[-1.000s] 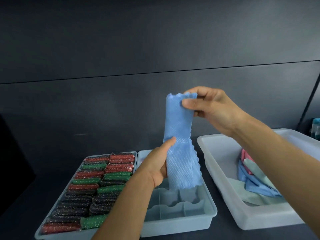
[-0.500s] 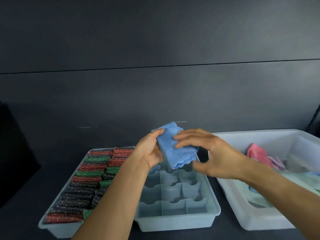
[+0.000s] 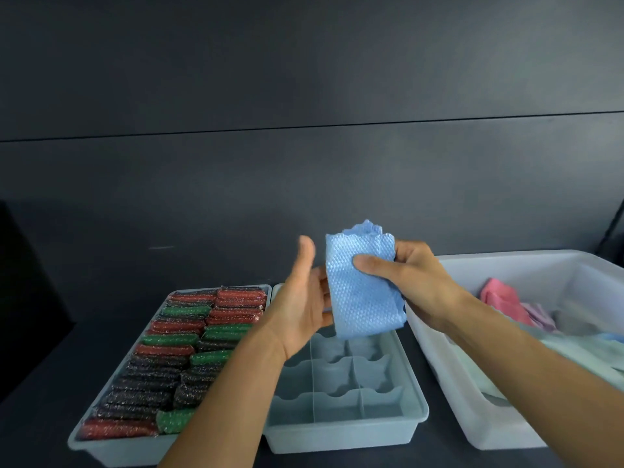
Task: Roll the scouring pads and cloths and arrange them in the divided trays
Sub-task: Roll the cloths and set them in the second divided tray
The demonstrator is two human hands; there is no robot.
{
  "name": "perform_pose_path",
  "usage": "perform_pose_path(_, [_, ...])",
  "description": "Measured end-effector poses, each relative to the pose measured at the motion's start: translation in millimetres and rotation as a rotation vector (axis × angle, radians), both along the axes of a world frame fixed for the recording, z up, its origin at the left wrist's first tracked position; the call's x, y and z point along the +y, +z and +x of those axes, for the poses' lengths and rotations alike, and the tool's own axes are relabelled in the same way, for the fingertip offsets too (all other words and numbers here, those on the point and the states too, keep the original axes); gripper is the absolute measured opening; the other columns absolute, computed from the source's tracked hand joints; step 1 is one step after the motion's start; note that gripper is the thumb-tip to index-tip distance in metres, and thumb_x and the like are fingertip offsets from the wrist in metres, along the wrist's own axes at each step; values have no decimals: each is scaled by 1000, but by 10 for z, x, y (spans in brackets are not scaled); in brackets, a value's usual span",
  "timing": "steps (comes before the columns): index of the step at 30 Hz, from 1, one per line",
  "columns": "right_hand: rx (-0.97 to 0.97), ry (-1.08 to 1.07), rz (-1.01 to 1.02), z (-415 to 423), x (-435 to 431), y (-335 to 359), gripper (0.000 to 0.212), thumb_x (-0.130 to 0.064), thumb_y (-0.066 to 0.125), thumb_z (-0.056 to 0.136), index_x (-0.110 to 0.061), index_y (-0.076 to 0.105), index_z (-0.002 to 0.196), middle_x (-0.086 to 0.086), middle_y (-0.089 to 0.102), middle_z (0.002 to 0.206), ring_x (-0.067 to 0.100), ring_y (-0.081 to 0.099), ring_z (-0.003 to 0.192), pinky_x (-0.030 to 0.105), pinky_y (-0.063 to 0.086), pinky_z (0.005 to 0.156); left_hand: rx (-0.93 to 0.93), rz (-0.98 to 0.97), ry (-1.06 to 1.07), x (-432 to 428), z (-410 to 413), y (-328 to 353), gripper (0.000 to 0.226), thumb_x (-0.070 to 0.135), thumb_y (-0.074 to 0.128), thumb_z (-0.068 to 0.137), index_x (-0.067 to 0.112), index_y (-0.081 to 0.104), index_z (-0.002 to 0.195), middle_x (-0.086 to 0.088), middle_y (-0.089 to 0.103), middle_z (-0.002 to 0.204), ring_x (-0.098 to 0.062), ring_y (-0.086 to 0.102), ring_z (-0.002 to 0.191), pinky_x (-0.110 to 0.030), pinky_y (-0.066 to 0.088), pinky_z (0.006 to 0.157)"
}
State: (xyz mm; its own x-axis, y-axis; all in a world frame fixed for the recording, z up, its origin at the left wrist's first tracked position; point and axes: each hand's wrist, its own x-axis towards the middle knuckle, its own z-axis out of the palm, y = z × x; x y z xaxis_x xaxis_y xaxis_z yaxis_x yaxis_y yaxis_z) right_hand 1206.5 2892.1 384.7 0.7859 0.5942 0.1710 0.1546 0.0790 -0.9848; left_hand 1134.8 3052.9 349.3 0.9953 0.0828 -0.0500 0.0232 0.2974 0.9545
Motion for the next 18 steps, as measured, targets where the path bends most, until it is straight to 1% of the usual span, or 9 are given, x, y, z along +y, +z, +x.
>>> perform_pose_path(2, [50,0,35,7,-3,-17,20,-13,72,82,1,68,95,16,74,94,27,70,84,48,54,85,-70,123,63,-79,-71,65,68,67,61,76,17,66,122,-9,69,122,-28,64,116,-51,49,98])
perform_pose_path(5, [54,0,45,21,-8,-64,32,-20,77,77,2,66,97,28,67,100,35,62,85,52,46,80,-130,172,218,-118,-91,87,31,30,71,85,11,69,108,-10,73,106,-29,70,102,-55,53,93])
perform_pose_path(7, [70,51,94,36,-17,-87,29,-20,72,75,-1,68,96,28,62,98,35,55,87,50,37,78,-196,174,271,-114,-92,94,18,18,68,87,13,71,104,-9,73,102,-28,69,98,-51,54,88])
perform_pose_path(9, [62,113,144,41,-32,-98,18,-11,66,76,-10,74,93,22,63,97,34,52,90,49,34,78,-250,177,272,-115,-97,111,15,10,64,89,20,74,94,-4,73,96,-20,68,89,-37,57,75])
perform_pose_path(10, [41,124,150,38,-43,-102,19,-7,62,76,-14,76,87,19,66,93,33,52,89,47,36,76,-256,184,272,-113,-95,118,22,6,60,91,22,75,86,-1,73,90,-15,67,82,-28,55,66])
perform_pose_path(11, [11,118,147,34,-52,-105,23,-3,59,74,-17,77,80,15,68,86,32,52,85,43,37,73,-253,179,264,-107,-94,118,30,4,55,93,23,75,80,1,72,86,-12,66,77,-23,52,58])
perform_pose_path(13, [-122,76,110,35,-58,-110,35,9,52,75,-17,76,71,16,66,76,29,52,76,37,39,66,-194,136,256,-91,-79,119,35,8,47,98,26,74,83,0,72,87,-14,65,75,-24,51,55])
perform_pose_path(16, [-342,29,18,45,-41,-108,58,28,36,73,-15,75,71,17,59,80,23,51,68,26,41,56,-47,53,180,-81,-82,136,34,38,40,100,22,69,105,-8,73,99,-23,69,83,-33,54,60])
perform_pose_path(18, [-380,32,-9,49,-41,-118,62,29,34,72,-17,76,73,15,60,83,28,53,68,25,43,56,-2,165,131,-62,-79,111,35,39,48,98,14,70,108,-14,73,103,-28,71,87,-37,56,61])
